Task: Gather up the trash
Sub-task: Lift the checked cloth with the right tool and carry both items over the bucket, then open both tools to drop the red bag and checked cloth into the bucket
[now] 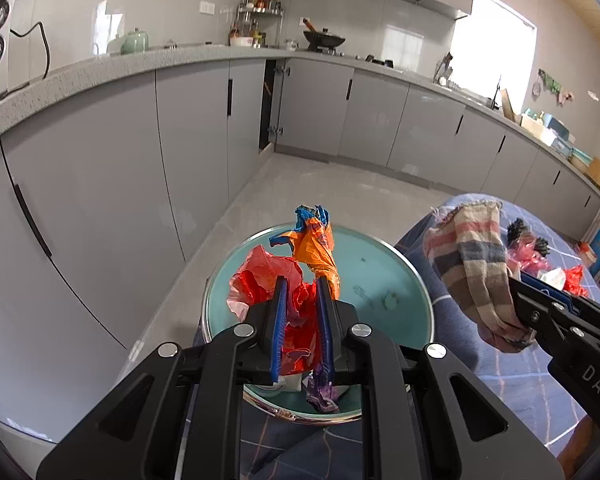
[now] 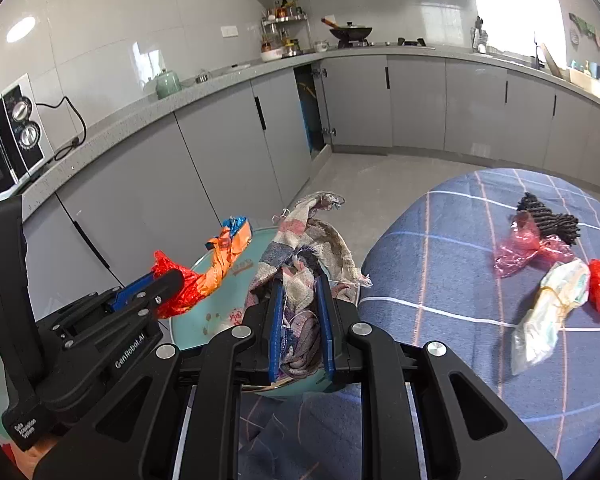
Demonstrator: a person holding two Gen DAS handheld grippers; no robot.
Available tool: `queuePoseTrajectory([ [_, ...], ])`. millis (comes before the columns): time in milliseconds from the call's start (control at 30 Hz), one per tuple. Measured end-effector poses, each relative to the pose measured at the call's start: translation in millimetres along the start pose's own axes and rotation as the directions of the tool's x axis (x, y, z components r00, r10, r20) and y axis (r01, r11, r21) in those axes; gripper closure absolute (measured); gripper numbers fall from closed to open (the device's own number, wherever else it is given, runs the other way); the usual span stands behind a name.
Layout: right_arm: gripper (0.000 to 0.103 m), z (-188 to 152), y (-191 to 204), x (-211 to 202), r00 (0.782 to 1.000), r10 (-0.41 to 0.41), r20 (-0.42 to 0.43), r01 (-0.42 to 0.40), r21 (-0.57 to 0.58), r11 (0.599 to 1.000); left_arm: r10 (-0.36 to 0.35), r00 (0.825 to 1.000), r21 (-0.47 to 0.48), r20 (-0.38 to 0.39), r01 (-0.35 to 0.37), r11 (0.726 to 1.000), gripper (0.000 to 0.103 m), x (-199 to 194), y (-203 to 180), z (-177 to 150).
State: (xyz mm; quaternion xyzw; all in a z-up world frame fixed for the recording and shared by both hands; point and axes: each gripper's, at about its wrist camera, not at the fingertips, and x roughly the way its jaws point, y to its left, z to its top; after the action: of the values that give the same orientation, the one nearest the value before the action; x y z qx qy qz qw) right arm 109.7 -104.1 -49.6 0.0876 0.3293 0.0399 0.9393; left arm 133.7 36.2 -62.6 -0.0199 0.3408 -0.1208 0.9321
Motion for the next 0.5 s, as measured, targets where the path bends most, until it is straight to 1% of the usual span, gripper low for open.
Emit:
queuePoseTrajectory([
  [100, 0.086, 1, 1, 12, 1.000, 0.007, -0.023, -0.007, 0.001, 1.000, 0.003, 1.000, -0.004, -0.021, -0.003, 1.000, 0.088, 9, 2, -3],
  [300, 0.085, 0, 1, 47, 0.994, 0.030, -0.106, -0.028, 0.022, 0.999, 0.011, 0.999, -0.010, -0.051, -0.012, 1.000, 0.088, 22, 8, -8],
  [500, 0.085, -4, 0, 66, 0.987, 0.057, -0.152, -0.051, 0.046, 0.998, 0.023, 0.996, -0.020, -0.086, -0.025, 0.999, 0.088, 36, 14, -12],
])
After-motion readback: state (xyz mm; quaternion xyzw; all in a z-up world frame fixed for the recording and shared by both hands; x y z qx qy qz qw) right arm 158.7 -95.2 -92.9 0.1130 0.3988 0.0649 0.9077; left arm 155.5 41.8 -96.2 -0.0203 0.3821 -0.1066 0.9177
